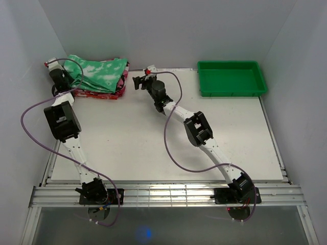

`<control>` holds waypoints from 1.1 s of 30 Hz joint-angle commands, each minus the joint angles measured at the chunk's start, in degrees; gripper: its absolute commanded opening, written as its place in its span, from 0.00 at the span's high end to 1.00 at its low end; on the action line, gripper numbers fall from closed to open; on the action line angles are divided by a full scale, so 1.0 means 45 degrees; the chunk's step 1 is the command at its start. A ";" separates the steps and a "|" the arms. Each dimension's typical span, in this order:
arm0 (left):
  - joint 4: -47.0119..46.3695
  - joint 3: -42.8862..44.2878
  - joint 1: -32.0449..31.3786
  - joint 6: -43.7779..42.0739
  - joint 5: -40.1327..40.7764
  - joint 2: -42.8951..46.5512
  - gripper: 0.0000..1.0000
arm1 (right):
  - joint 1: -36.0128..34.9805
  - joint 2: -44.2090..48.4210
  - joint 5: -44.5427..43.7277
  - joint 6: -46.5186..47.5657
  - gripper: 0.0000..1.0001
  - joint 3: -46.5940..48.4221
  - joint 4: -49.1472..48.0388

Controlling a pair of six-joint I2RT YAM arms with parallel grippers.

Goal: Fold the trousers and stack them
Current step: Neatly place the folded trousers to the corner

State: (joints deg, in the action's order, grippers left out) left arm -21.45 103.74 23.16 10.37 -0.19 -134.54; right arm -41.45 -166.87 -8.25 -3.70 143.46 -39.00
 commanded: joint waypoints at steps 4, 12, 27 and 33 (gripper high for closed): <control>-0.1170 -0.0182 -0.0301 -0.1170 0.3127 0.0347 1.00 | 0.1183 0.1592 -0.0473 0.0374 0.13 -0.0707 -0.0513; -0.0020 -0.1900 -0.0791 -0.1190 0.3067 0.1809 0.38 | 0.1633 0.3213 0.0290 0.0198 0.02 -0.2503 -0.0844; 1.1248 0.2582 0.0596 -0.3261 -0.4698 0.4277 0.23 | 0.2590 0.6690 0.2809 -0.0602 0.10 -0.7034 -0.1762; 1.2034 0.7782 0.0421 -0.2755 -0.6422 0.0473 0.45 | 0.2864 0.7452 0.3786 -0.0934 0.10 -0.8401 -0.1821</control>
State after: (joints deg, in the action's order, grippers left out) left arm 25.89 133.12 26.17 -2.17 -20.18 -124.68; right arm -28.80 -137.64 5.91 -6.55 107.83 -43.94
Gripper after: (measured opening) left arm 0.566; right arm 0.904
